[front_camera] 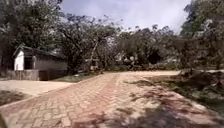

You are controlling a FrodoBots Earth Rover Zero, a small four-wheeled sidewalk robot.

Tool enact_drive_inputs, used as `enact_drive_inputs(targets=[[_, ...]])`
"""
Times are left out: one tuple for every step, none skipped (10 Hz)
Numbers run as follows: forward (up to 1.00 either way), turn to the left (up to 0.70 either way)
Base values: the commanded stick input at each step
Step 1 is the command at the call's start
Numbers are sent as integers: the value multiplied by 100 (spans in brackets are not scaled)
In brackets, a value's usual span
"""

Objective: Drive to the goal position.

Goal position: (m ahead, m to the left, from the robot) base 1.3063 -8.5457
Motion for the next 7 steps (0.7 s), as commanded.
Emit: enact_drive_inputs(targets=[[70,0],[70,0],[70,0],[70,0],[70,0],[70,0],[70,0]])
